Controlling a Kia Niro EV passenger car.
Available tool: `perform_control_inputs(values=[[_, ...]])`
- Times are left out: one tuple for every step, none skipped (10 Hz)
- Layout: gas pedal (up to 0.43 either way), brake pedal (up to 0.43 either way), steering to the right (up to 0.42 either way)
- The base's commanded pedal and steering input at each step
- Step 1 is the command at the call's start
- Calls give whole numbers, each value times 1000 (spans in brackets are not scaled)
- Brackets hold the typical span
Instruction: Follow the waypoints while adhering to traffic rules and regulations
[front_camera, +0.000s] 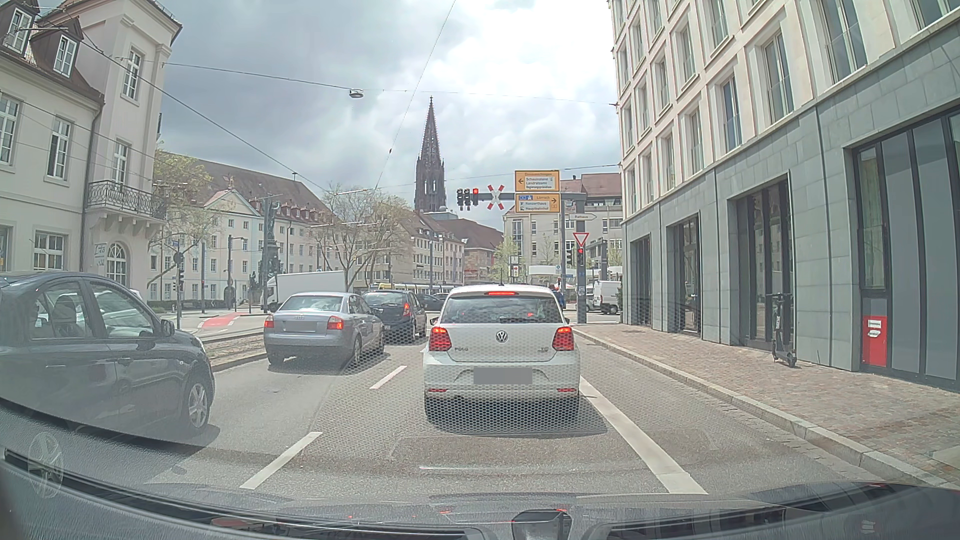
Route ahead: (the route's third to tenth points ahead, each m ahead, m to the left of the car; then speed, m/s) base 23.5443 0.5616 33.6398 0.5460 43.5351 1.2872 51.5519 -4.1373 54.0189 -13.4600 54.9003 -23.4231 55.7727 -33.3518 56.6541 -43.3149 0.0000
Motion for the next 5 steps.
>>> perform_control_inputs(values=[[0, 232, -14], [0, 232, -14], [0, 232, -14], [0, 232, -14], [0, 232, -14]])
